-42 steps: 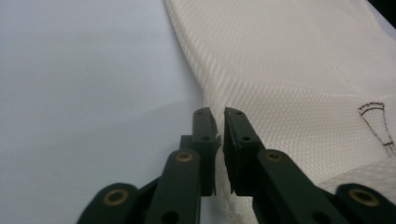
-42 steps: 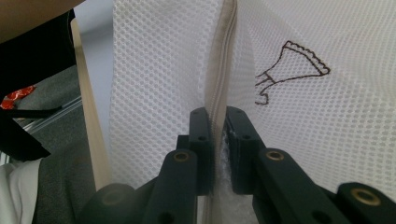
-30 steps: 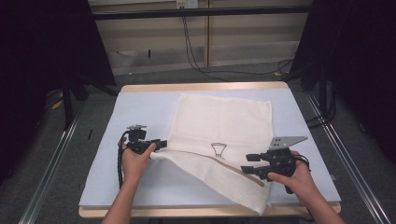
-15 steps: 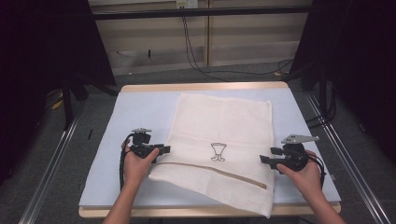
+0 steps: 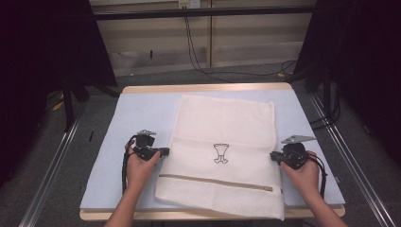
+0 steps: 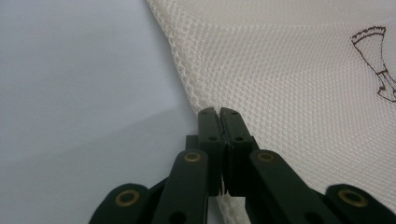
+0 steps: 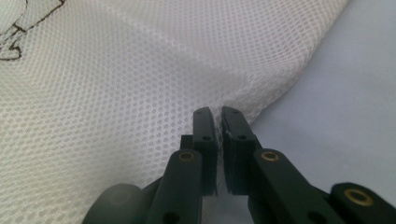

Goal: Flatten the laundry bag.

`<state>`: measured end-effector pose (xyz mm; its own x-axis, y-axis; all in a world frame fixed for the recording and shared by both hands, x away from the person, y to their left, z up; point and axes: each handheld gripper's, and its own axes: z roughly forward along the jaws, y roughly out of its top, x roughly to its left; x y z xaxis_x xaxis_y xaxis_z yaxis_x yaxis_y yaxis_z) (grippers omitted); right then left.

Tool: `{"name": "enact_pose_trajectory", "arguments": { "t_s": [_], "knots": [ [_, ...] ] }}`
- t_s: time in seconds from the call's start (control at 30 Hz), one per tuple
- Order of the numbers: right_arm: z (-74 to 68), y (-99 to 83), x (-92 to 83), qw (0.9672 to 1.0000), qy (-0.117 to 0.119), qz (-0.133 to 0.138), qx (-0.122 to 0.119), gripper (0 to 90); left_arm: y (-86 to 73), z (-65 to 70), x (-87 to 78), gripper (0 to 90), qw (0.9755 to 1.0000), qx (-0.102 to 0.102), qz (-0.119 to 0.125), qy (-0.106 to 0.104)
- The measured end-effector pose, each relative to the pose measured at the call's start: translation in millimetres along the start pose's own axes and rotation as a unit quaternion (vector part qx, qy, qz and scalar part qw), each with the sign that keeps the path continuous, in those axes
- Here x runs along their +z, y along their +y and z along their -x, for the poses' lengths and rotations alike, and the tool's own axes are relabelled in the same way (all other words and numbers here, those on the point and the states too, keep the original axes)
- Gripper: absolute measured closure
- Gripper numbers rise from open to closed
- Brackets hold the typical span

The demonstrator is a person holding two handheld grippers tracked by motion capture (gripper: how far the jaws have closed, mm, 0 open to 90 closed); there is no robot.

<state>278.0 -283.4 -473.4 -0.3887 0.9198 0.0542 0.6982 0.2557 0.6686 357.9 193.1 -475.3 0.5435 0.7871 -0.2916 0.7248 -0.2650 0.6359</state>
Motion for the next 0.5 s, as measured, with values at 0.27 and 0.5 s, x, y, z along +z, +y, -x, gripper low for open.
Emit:
{"name": "enact_pose_trajectory", "arguments": {
  "t_s": [0.27,0.5],
  "knots": [
    [-1.2,31.7,19.7,0.9999,0.0,0.014,-0.003,86.1,-2.7,-12.8,-9.1,88.6,0.9992,-0.018,0.022,0.026],
    [1.6,42.8,35.9,0.9998,-0.002,0.016,0.01,85.3,-6.8,-19.1,-12.4,88.5,0.9988,-0.029,0.031,0.024]
  ]
}}
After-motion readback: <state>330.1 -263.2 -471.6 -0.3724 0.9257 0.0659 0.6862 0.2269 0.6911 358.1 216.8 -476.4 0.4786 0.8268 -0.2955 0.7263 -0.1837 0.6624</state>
